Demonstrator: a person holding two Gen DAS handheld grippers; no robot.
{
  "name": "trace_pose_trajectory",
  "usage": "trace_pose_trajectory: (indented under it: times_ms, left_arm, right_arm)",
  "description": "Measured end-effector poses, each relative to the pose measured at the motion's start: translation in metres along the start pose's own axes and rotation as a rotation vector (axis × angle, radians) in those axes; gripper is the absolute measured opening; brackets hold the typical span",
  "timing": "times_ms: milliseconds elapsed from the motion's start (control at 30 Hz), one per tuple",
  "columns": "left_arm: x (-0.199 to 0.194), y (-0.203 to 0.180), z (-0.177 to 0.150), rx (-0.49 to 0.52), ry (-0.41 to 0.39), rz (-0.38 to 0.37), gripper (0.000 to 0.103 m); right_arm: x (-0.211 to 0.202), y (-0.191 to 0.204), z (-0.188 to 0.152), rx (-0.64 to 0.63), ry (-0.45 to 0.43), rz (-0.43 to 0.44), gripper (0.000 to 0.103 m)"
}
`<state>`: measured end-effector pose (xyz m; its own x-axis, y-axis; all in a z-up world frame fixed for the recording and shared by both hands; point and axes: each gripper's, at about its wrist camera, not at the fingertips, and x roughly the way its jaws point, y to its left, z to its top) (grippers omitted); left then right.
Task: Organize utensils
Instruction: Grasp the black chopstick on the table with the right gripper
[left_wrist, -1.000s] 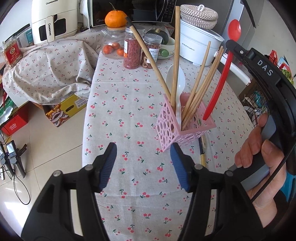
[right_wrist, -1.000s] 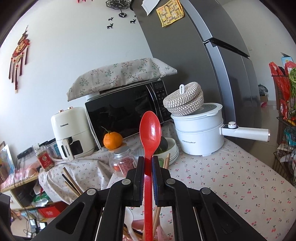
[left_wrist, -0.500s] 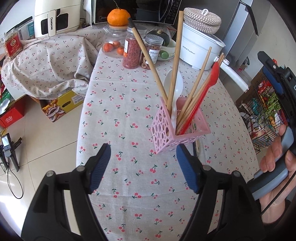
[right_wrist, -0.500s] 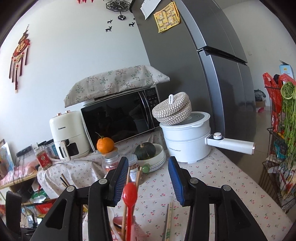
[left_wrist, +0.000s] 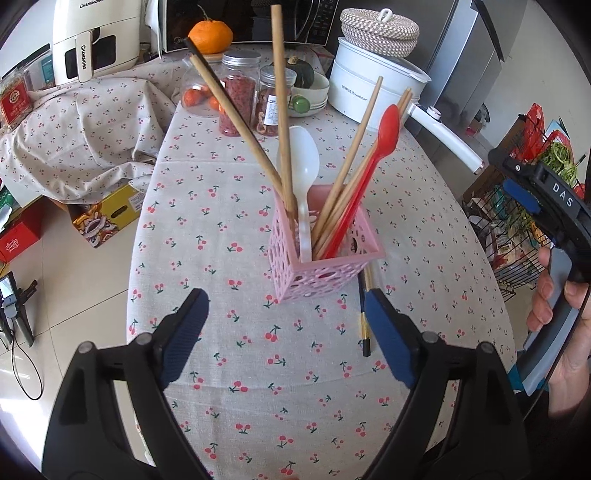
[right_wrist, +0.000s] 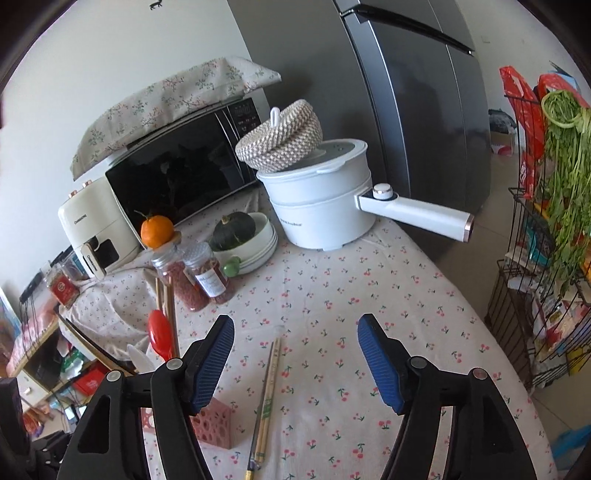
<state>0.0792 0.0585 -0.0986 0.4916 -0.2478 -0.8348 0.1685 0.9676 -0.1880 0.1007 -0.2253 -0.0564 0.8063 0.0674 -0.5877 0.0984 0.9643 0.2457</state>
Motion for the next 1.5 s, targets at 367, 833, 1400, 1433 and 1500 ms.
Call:
trace_pose_trajectory:
  times_ms: [367,833,1400,1433,1500]
  left_arm:
    - [0.010,-0.001,-0.003,-0.017,0.012,0.000,0.086]
    - [0.016,-0.001,0.006,-0.004,0.027,-0.023,0.086]
    - [0.021,-0.009,0.006,0.013,0.041,-0.029,0.086]
    - [0.020,-0.008,0.006,0.011,0.041,-0.029,0.086]
    - [0.019,-0.006,0.005,0.005,0.040,-0.029,0.086]
  right_arm:
    - [0.102,0.005,-0.028,0.050,0.422,0.219,0.016]
    - [0.195,0.038,-0.057,0.008,0.621,0.212,0.013]
    - [0.196,0.068,-0.066,-0.303,0.585,-0.035,0.010]
    - [0.196,0.074,-0.068,-0.343,0.590,-0.079,0.010]
    - [0.196,0.076,-0.069,-0.372,0.611,-0.124,0.010]
